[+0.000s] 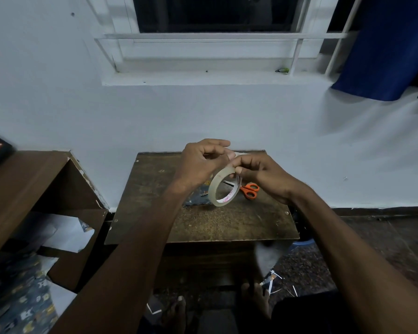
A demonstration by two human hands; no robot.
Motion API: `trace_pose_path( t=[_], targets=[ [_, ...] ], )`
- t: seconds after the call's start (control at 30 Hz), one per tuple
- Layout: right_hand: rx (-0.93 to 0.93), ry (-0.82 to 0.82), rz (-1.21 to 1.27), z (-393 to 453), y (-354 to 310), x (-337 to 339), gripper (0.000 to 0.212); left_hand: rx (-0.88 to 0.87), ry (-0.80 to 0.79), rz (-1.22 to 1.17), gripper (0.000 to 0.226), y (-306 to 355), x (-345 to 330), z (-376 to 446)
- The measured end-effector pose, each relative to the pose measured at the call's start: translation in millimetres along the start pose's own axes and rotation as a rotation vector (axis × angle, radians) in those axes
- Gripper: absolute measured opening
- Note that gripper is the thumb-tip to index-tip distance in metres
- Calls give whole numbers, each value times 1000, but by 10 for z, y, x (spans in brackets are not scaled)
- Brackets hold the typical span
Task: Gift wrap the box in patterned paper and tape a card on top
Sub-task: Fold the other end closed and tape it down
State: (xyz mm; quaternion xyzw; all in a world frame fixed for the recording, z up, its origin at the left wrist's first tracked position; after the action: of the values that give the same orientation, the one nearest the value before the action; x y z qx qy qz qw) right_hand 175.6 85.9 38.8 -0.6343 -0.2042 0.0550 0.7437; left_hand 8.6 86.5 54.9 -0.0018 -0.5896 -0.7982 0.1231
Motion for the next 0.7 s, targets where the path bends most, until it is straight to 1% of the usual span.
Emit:
trace_pose_path(
  t=[0.07,0.17,0.3,0.37,0.47,0.53,0.7],
  targets=[
    [-5,-22,24,1,11,-40,27,14,11,-16,8,3,-2,2],
    [-3,-8,20,25,10,-71,29,38,-3,-43,13,26,17,-5],
    [6,8,-8,57,16,-45,29,75,-72,16,23,-29,44,29],
    [6,10,-7,64,35,-16,29,102,-111,5,28,-40,36,32],
    [5,30,-8,65,38,33,30,114,-151,8,19,-27,39,27],
    [-6,47,-9,64,35,61,30,87,-166,12,15,-20,32,18],
    [-25,93,-27,95,69,82,28,38,-95,-16,17,11,46,8]
  ],
)
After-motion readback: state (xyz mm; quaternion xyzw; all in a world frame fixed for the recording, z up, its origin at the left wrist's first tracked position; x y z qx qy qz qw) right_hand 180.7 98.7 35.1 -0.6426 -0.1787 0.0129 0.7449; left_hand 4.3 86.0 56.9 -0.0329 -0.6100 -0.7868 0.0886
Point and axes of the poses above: each hand's wrist, its own z-axis towards the middle knuckle, its own x-axis out of the back of the hand, y = z × x, the point moved 7 cm from there along z, towards the middle knuckle, and after that the axes turned 11 degrees about y, right-handed, at the moved point
